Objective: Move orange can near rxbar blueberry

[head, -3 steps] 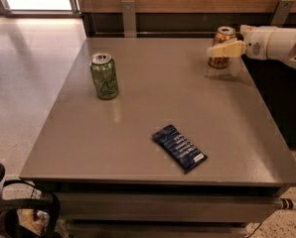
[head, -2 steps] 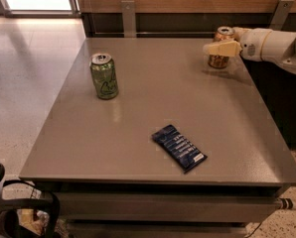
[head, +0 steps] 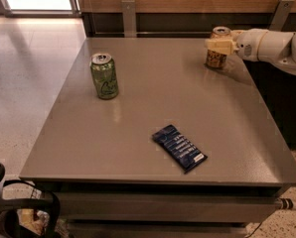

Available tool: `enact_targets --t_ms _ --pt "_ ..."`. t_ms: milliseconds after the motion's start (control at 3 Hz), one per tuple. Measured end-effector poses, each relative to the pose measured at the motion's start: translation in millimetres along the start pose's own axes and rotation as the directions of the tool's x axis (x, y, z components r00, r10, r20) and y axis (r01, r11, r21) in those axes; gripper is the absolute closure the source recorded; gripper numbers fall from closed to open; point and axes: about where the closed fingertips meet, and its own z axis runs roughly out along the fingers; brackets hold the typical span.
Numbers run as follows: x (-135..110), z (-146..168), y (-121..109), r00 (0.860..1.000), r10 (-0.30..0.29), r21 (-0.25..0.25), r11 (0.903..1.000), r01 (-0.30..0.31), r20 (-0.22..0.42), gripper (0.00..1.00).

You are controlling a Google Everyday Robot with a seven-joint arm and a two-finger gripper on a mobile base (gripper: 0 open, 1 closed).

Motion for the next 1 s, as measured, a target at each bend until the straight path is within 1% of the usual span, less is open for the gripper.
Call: enact_targets --t_ms 333,667,1000 --pt "0.4 3.3 2.0 1.0 0.001 -0.005 1.0 -0.001 0.0 0.96" --pt "0.7 5.0 3.1 1.0 0.001 -0.008 1.0 -0.001 -0.001 1.0" --pt "-4.1 7.0 5.6 1.0 0.006 -0.026 0.9996 -0.006 0.01 1.0"
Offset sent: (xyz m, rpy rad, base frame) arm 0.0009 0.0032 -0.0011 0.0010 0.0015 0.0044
